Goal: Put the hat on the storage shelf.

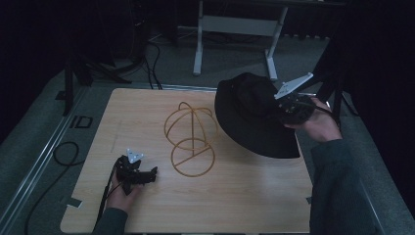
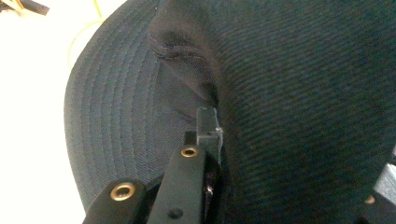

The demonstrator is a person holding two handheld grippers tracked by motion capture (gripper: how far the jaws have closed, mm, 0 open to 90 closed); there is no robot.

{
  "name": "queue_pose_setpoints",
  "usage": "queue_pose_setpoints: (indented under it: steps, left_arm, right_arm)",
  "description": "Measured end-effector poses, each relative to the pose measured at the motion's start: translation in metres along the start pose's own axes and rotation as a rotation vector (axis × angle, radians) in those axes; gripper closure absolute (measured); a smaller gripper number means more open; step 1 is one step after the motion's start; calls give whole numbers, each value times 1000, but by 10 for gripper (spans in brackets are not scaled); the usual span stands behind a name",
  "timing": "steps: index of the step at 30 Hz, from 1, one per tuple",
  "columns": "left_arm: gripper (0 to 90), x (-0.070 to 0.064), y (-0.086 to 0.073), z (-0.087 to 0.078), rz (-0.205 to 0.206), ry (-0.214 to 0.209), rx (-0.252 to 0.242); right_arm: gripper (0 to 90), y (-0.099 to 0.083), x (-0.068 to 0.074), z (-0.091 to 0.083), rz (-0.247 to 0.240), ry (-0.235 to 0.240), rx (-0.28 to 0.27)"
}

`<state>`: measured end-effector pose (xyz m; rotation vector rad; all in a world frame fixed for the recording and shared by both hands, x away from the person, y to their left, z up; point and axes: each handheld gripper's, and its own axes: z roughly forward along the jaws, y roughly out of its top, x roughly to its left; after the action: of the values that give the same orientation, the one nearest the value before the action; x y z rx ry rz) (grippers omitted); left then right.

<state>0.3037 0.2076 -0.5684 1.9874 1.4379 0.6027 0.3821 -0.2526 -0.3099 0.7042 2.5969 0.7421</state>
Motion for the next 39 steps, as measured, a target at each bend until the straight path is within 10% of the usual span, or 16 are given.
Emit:
queue_pose_setpoints:
  steps: [39]
  left_arm:
    - [70, 0, 0, 0, -1, 0, 0]
  right_arm:
    - [869, 13, 6, -23, -54, 47, -87]
